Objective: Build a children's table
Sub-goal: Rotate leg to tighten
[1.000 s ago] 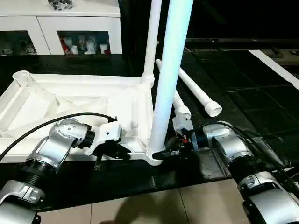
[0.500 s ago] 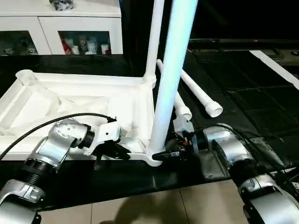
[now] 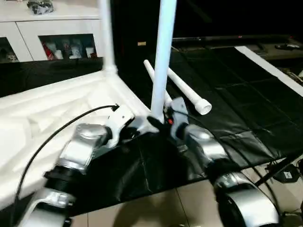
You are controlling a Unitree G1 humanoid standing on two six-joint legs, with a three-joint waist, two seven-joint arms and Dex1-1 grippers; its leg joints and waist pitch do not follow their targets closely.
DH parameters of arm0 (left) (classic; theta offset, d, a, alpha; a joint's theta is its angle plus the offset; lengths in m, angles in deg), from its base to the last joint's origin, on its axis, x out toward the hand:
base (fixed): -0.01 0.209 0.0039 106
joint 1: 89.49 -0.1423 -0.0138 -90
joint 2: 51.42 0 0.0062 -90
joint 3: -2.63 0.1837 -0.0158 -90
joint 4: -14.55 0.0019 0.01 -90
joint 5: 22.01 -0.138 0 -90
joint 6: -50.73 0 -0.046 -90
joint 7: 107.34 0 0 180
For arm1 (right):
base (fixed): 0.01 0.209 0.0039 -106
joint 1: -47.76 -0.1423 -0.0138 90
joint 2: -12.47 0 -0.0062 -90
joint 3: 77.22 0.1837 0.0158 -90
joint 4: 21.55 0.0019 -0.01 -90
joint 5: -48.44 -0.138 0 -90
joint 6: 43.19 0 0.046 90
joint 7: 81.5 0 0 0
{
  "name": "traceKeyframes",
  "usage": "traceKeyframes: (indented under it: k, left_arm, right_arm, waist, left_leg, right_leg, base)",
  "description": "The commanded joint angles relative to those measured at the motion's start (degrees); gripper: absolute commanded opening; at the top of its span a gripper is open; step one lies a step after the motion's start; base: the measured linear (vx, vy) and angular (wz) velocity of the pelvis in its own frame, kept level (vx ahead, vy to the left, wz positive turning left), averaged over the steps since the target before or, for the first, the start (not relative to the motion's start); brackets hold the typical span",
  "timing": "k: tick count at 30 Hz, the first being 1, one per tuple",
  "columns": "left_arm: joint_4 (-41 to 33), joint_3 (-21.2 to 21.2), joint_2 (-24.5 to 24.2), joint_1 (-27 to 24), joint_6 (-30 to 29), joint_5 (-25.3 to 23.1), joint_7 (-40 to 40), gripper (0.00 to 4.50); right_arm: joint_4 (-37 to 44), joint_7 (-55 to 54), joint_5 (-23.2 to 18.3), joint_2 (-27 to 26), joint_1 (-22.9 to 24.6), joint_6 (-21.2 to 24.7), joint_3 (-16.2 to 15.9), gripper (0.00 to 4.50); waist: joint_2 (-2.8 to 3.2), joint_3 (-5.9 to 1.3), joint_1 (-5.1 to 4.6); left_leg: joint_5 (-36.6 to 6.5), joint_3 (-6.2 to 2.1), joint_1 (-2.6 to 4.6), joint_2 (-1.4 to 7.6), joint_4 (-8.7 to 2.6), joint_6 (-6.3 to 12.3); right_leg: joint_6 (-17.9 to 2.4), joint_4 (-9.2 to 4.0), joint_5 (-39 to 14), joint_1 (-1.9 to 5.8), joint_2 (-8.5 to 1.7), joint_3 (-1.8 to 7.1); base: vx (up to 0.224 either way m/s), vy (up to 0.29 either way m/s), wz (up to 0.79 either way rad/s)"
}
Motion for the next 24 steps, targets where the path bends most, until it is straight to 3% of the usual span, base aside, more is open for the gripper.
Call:
traceKeyframes:
  k: [1, 3, 6, 7, 8, 11, 14, 18, 24]
  left_arm:
    - [-3.45, -0.33, 3.78, 1.86, 0.06, 0.83, -5.45, 0.0]
    - [-4.05, 0.41, 3.71, 1.74, -0.48, 0.33, -5.63, 0.0]
    - [-3.54, 1.16, 2.5, 1.45, 0.89, 0.26, -4.72, 0.0]
    - [-3.7, 1.15, 1.85, 1.07, 0.99, 0.02, -4.38, 0.0]
    - [-3.69, 1.14, 1.82, 1.06, 1.01, 0.02, -4.36, 0.0]
    - [-2.68, 0.88, 0.1, 0.75, 1.92, 0.07, -3.12, 0.0]
    - [-1.4, 0.71, -2.59, 0.25, 4.73, 0.15, -0.11, 0.0]
    - [-1.47, 1.08, -5.34, -0.66, 8.18, 1.86, 5.04, 0.0]
    - [-0.25, 3.11, -11.32, -2.0, 15.41, 4.36, 16.67, 0.0]
  right_arm:
    - [-1.48, 2.46, 0.2, -5.97, -0.14, 1.21, -2.93, 2.67]
    - [-1.21, 2.17, 0.05, -6.05, 0.19, 0.26, -1.99, 3.23]
    - [-0.6, 2.48, -0.14, -5.38, 0.95, -0.89, -1.37, 3.47]
    - [-1.28, 1.62, -0.11, -4.97, 0.84, -2.09, -0.96, 3.66]
    - [-1.3, 1.61, -0.1, -4.95, 0.84, -2.14, -0.96, 3.66]
    - [-1.27, 2.15, 0.22, -3.39, 1.22, -3.94, -0.99, 4.03]
    - [0.68, 5.78, 0.25, -0.49, 2.62, -5.8, -1.43, 4.29]
    - [3.61, 11.34, -0.09, 2.81, 4.23, -7.11, -1.34, 4.47]
    - [9.92, 30.18, -3.32, 10.5, 6.79, -6.14, -2.98, 4.47]
  waist:
    - [0.61, -4.16, 0.51]
    - [0.79, -4.27, 0.6]
    - [0.66, -4.42, 0.58]
    - [0.71, -4.35, 0.59]
    - [1.17, -4.31, 0.66]
    - [1.06, -4.12, 0.46]
    - [1.0, -4.19, 0.48]
    - [0.87, -4.24, 0.49]
    - [0.99, -4.14, 1.1]
  left_leg:
    - [-5.94, 0.61, -0.83, 0.29, -3.46, 2.06]
    - [-4.3, 0.63, -0.96, 0.23, -3.37, 2.7]
    - [-2.9, 0.72, -1.16, 0.16, -3.15, 3.72]
    - [-3.2, 0.74, -1.21, 0.17, -3.13, 4.01]
    - [-3.74, 0.69, -1.13, 0.19, -3.14, 3.82]
    - [-6.55, 0.73, -1.07, 0.23, -3.25, 3.0]
    - [-6.49, 0.66, -1.17, 0.21, -3.24, 3.13]
    - [-5.51, 0.6, -1.37, 0.25, -3.15, 4.02]
    - [-6.39, 0.7, -0.96, 0.42, -3.09, 5.46]
  right_leg:
    - [-11.25, -3.51, -9.37, 3.72, -3.31, 3.47]
    - [-11.86, -3.16, -6.49, 3.82, -3.27, 3.49]
    - [-12.71, -2.84, -3.49, 3.86, -3.24, 3.53]
    - [-12.94, -2.87, -3.79, 3.8, -3.25, 3.52]
    - [-12.99, -2.9, -4.23, 3.71, -3.28, 3.51]
    - [-12.33, -3.42, -7.66, 3.62, -3.33, 3.47]
    - [-12.07, -3.36, -7.26, 3.78, -3.29, 3.46]
    - [-12.5, -3.09, -5.58, 4.0, -3.34, 3.54]
    - [-13.35, -3.12, -5.26, 3.74, -3.21, 3.58]
  base:
    - [0.0, 0.0, 0.0]
    - [0.0, 0.0, 0.0]
    - [0.0, 0.0, 0.0]
    - [0.0, 0.0, 0.0]
    - [0.0, 0.0, 0.0]
    - [0.0, 0.0, 0.0]
    - [0.0, 0.0, 0.0]
    - [0.0, 0.0, 0.0]
    - [0.0, 0.0, 0.0]
